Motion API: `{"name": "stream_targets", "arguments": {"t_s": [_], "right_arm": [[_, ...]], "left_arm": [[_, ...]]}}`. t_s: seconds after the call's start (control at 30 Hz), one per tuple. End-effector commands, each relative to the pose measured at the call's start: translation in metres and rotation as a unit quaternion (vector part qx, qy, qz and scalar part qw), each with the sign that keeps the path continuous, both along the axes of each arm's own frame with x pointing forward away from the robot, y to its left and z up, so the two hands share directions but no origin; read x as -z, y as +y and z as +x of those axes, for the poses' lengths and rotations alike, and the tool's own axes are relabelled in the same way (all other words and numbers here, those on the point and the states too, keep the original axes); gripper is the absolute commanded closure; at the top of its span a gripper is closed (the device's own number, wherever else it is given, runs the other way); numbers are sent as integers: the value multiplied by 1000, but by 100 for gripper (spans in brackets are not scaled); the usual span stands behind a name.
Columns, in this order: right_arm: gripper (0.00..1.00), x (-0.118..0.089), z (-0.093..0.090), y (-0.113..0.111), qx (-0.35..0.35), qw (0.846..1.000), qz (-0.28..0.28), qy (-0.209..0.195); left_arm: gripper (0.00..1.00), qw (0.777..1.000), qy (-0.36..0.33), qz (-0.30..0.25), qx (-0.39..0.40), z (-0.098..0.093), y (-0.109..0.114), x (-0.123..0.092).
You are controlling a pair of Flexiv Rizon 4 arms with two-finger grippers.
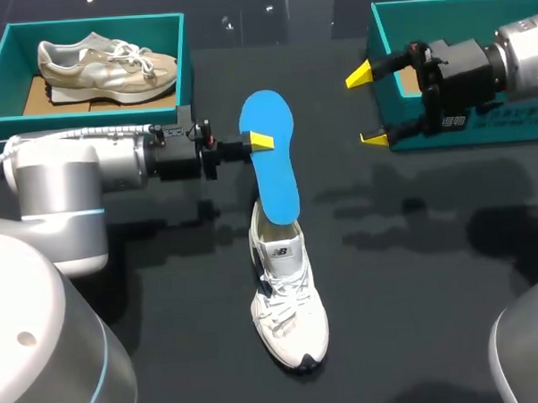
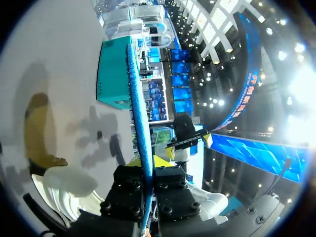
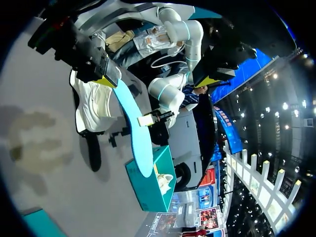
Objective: Take the shoe out of the shoebox, open the shoe tongue, remove and reinsert the insole, then place the shoe into the shoebox
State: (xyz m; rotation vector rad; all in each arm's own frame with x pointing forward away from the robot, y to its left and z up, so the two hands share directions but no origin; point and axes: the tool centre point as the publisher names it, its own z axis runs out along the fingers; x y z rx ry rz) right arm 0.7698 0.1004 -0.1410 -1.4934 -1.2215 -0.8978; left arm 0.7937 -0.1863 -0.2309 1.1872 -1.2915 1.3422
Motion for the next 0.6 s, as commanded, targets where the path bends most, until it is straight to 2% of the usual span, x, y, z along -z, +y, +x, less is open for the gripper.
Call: {"name": "stream_targets", "arguments": {"t_s": [0.03, 0.37, 0.6], "right_arm": [[0, 7, 4, 1, -1, 1000, 25, 5], [0, 12, 7, 4, -6, 999, 41, 13], [0, 17, 8, 6, 1, 998, 66, 7]], "left_arm": [[100, 997, -74, 9, -11, -5, 0, -13], [100, 967, -255, 4, -12, -14, 0, -37], [100, 921, -388, -13, -30, -18, 3, -45]]}}
